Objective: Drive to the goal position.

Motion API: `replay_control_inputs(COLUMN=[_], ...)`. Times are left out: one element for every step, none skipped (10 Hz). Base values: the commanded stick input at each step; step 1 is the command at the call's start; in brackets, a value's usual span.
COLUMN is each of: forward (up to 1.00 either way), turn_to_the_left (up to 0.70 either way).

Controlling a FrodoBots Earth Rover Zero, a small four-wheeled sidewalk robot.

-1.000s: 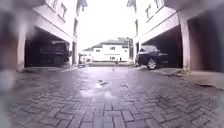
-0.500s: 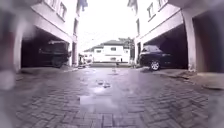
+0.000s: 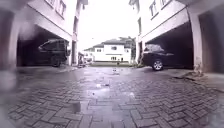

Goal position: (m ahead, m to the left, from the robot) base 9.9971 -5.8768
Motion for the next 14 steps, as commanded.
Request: replay_control_inputs(forward=[0.7,0.7,0.7,0.7,0.7,0.7,0.7,0.7,0.7,0.7,0.7,0.7,0.7,0.7], turn_to_the_left=[0.0,0.0,0.0,0.0,0.0,0.0,0.0,0.0,0.0,0.0,0.0,0.0,0.0,0.0])
